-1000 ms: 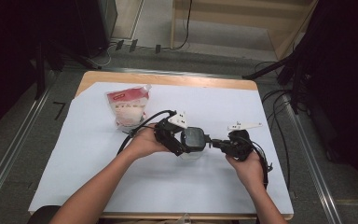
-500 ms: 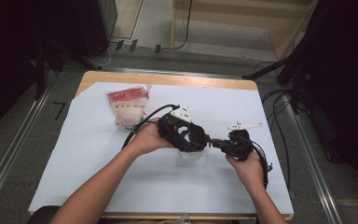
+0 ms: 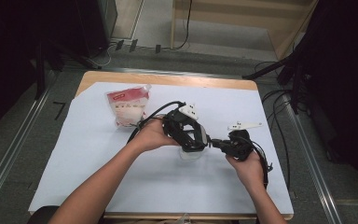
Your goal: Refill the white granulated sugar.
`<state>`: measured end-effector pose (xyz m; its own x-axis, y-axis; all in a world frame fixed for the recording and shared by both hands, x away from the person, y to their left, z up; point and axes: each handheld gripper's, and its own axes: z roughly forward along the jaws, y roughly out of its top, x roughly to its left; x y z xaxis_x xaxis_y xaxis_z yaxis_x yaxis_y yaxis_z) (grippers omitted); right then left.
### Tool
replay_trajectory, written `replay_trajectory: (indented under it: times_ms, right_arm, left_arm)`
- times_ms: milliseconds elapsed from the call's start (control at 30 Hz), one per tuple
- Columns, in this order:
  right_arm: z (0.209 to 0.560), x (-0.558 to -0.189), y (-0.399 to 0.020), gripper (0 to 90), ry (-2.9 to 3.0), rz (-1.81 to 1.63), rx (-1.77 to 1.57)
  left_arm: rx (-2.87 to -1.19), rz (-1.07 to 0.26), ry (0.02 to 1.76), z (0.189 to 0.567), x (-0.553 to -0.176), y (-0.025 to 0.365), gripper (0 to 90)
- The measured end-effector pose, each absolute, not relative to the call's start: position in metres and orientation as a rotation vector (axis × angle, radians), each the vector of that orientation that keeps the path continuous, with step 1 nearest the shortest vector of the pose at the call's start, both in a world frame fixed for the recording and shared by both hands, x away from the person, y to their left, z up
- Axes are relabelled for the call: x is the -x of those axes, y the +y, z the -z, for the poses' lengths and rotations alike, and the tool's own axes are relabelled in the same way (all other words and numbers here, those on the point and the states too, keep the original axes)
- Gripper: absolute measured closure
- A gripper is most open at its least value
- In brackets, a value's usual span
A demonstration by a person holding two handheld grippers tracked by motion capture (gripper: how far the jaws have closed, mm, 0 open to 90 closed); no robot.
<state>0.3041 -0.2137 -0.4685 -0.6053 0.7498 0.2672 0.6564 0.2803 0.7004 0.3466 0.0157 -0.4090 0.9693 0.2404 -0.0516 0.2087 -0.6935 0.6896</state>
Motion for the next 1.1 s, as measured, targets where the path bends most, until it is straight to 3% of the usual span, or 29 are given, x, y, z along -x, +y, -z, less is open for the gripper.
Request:
replay_trajectory:
  times_ms: [1100]
  right_arm:
    - [0.472, -0.305, -0.217, 90.0, 2.406, -1.303, -1.36]
  left_arm:
    - [-2.347, -0.063, 0.315, 0.401, -0.353, -0.029, 17.4]
